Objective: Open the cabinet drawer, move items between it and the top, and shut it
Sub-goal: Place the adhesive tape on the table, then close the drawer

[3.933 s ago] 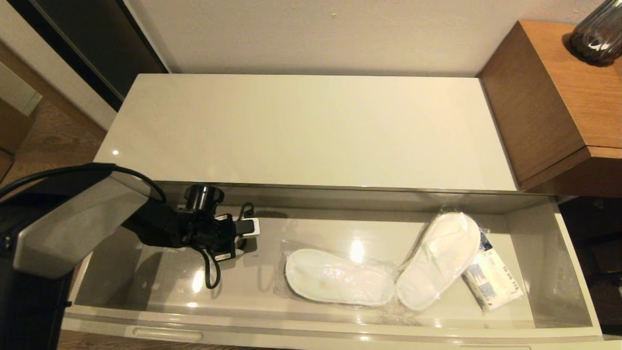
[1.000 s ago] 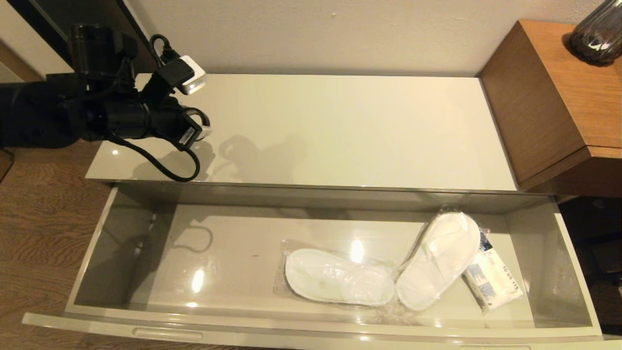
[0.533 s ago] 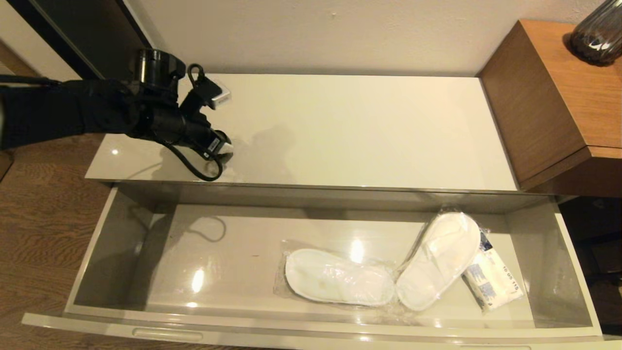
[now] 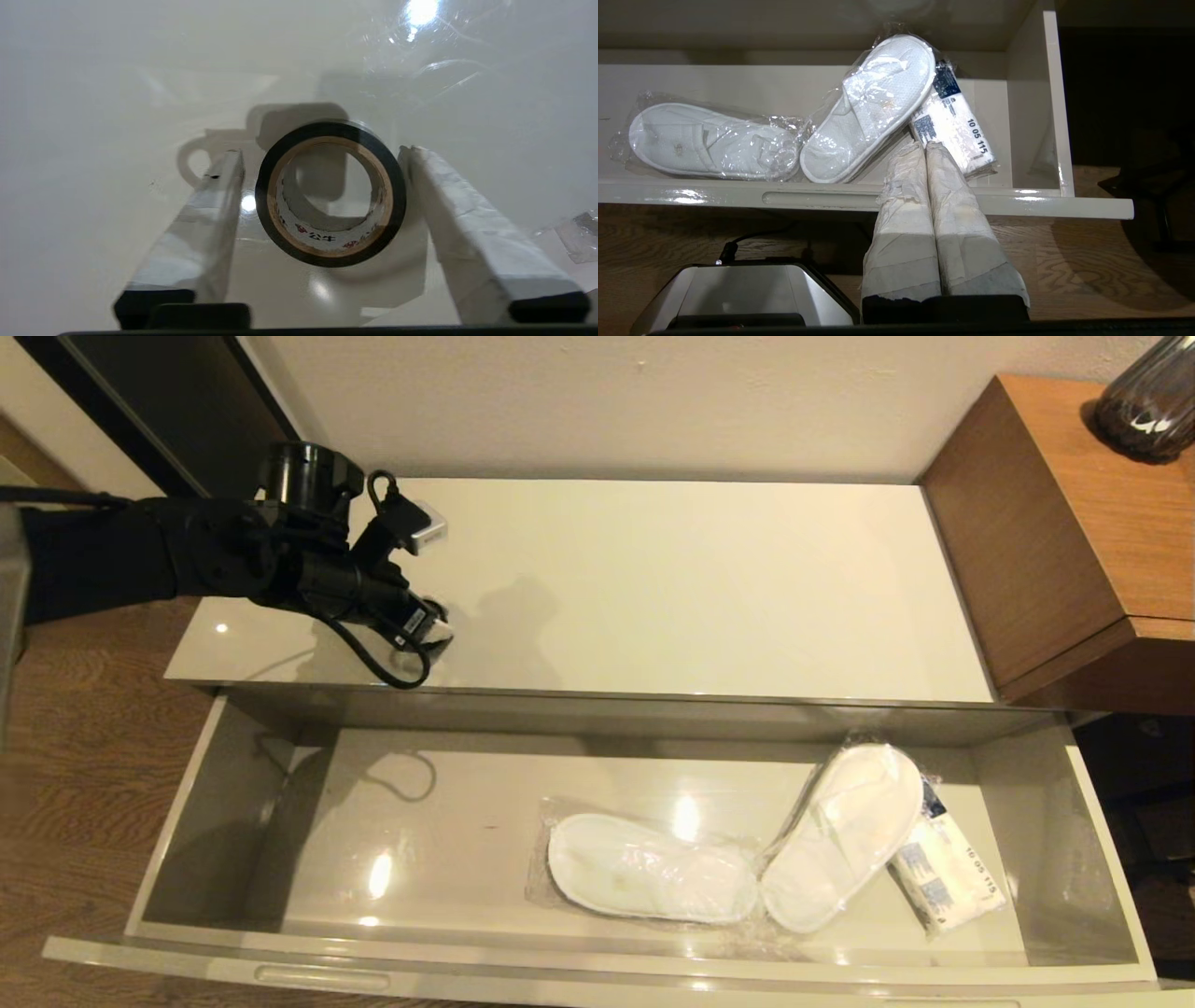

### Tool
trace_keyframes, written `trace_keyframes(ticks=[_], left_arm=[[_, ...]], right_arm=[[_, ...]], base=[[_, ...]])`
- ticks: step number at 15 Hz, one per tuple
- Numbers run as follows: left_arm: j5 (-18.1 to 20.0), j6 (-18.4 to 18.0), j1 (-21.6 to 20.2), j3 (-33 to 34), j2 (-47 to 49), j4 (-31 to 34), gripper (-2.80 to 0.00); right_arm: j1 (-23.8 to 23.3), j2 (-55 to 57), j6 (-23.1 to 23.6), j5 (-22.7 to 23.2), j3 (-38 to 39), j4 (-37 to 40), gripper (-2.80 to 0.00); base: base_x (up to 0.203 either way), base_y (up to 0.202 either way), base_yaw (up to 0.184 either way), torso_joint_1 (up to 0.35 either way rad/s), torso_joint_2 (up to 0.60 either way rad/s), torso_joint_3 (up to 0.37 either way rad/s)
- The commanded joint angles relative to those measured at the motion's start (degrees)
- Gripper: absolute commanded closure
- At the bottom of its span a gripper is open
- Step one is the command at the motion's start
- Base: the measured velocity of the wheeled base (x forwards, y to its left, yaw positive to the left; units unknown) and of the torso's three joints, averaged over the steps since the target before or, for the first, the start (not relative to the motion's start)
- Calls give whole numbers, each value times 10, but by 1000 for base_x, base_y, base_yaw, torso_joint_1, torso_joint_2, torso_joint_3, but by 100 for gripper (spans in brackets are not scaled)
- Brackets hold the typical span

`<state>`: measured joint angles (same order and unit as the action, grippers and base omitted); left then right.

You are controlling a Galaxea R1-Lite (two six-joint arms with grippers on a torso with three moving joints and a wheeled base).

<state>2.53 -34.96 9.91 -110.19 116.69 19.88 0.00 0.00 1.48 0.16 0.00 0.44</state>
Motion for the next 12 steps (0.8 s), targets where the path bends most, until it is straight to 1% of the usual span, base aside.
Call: trace_keyframes(ticks=[1, 5, 8, 12], left_arm=[[2, -2, 0, 4, -16, 4, -280], [5, 3, 0, 58, -79, 9, -280], [12, 23, 1, 107, -161, 10, -280], [9, 28, 5, 205, -302, 15, -280]], right_arm=[[0, 1, 0, 0, 0, 0, 0], [0, 1, 0, 0, 0, 0, 0], [0, 1, 0, 0, 1, 0, 0], [0, 1, 0, 0, 0, 0, 0]], base=[[0, 0, 0, 0, 0, 0], [0, 0, 0, 0, 0, 0], [0, 0, 0, 0, 0, 0], [0, 0, 0, 0, 0, 0]])
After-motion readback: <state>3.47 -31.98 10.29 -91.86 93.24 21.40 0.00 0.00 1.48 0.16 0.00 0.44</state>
